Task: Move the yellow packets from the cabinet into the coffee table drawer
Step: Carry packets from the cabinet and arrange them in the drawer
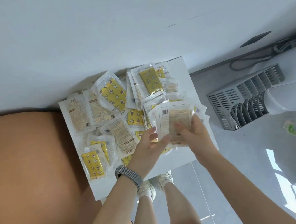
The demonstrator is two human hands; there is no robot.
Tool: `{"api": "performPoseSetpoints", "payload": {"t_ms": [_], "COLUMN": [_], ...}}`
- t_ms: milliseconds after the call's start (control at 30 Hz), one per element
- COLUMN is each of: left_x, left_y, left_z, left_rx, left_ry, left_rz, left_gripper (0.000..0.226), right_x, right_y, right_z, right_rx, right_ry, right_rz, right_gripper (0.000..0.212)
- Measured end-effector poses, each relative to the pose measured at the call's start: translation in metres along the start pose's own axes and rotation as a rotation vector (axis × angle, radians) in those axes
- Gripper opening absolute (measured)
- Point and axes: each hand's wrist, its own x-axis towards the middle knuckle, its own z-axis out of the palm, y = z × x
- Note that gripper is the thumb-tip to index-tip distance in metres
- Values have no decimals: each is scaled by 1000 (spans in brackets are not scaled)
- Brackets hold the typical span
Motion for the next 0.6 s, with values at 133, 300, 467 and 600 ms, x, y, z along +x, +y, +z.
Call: {"api": "performPoseSetpoints", "payload": {"t_ms": [133,300,467,600], "left_x": [-2,-4,-5,-5], "left_y": [6,0,-6,-13], "left_z": [1,-16,-24,-36], "left_rx": [-335,-326,-361,-471], "left_ry": [9,60,201,291], "left_rz": [-27,-38,33,22], "left_gripper": [26,25,10,24], "right_x": [-32,-35,-4,27], "right_y": [7,0,-8,-3], "right_z": [19,26,26,34], "right_rx": [192,64,-346,-849], "right_ry": [-225,-353,-188,30], "right_rz": [164,136,12,-152], "right_gripper": [34,31,42,42]}}
